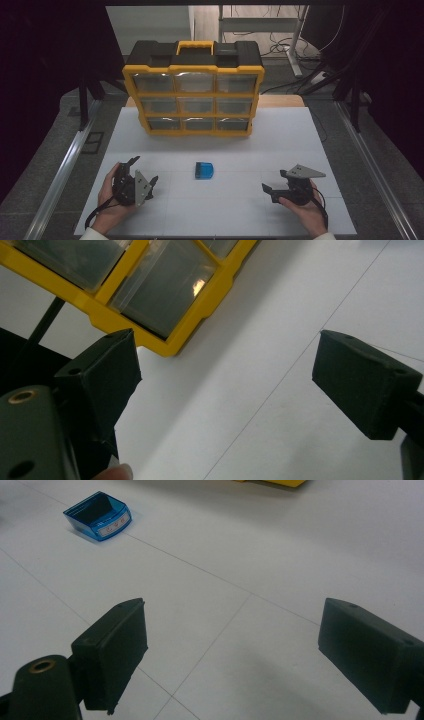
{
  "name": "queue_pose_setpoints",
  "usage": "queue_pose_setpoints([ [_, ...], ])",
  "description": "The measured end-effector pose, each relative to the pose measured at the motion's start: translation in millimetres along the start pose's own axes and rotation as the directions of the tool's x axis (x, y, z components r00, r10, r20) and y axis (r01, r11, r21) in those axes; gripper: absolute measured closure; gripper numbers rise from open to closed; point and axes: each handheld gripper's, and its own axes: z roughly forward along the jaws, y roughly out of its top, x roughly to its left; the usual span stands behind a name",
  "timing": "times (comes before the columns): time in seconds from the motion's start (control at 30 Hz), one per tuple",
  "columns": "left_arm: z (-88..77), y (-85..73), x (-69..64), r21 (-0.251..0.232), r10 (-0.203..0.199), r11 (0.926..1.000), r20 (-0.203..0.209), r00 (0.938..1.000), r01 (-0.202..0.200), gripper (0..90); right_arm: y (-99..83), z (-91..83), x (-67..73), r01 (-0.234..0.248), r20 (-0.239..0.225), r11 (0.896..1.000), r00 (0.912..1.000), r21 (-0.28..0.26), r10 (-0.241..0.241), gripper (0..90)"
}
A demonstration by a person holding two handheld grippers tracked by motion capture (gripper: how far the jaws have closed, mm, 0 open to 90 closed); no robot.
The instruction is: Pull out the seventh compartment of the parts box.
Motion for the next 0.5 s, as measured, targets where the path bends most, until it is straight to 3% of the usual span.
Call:
queue_pose_setpoints([
  [0.33,3.2,2.0,0.4,0.007,0.033,0.9994,-0.004,0.9995,-0.033,12.5,0.0,0.6,-0.1,0.001,0.001,1.000,1.0000,0.004,-0.001,12.5],
  [0.5,5.9,4.5,0.8,0.009,0.030,0.9995,0.005,0.9995,-0.031,12.6,0.2,0.8,-0.3,0.002,0.003,1.000,1.0000,0.003,-0.002,12.5],
])
